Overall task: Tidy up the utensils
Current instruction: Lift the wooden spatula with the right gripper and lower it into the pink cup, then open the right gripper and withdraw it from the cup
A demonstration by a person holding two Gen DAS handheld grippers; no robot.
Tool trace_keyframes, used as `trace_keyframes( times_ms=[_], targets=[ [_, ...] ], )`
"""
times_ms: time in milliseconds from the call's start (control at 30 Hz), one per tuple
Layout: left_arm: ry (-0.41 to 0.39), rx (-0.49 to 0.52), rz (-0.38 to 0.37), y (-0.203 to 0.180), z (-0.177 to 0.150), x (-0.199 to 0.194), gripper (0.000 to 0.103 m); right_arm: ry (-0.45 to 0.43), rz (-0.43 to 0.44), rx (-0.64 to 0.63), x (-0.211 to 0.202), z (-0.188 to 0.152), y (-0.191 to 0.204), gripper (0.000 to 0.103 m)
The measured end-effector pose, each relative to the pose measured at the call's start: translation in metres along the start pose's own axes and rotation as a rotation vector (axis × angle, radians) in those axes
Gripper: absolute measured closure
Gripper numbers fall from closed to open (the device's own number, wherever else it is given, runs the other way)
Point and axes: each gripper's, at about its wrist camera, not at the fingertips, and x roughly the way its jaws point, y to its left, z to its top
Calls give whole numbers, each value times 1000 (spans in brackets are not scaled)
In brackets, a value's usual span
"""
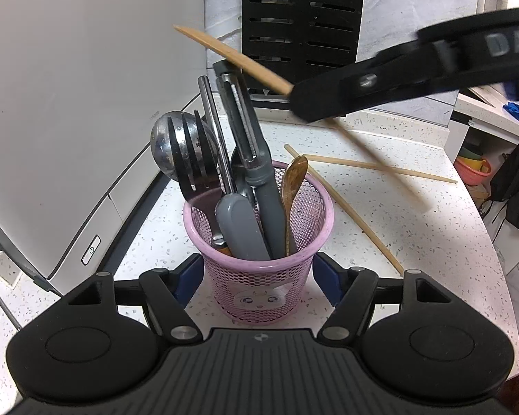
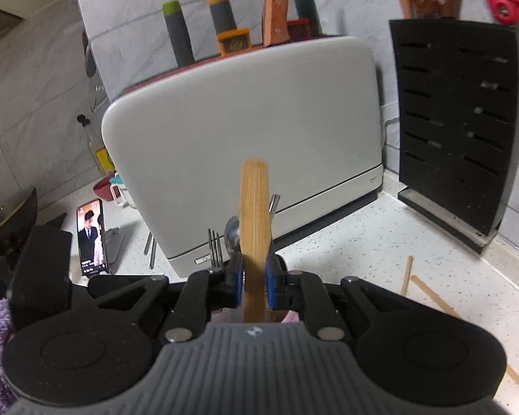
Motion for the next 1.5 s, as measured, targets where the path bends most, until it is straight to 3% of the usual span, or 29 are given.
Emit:
trace_keyframes(
  times_ms=[200, 667, 1167, 1200, 1233, 1267, 1500],
  targets=[
    [0, 0, 1, 0, 0, 0, 23, 3, -17, 2, 20, 0, 0, 92],
    [4, 5, -4, -2, 0, 1, 25, -91, -58, -43, 35, -2, 8, 92],
    [-22, -34, -21, 9, -3, -8, 26, 139, -109, -86, 34, -17, 16, 93],
    [-22, -34, -21, 9, -3, -8, 26, 150, -107, -81, 33, -18, 14, 93],
    [-22, -33, -19, 8, -3, -9, 26, 162, -99, -79, 34, -20, 13, 103],
    [-27, -22, -15, 8, -3, -8, 26, 174, -87, -77, 35, -21, 12, 103],
    [-26, -24, -17, 7, -1, -7, 26, 177, -71, -69, 34, -22, 10, 103]
  ],
)
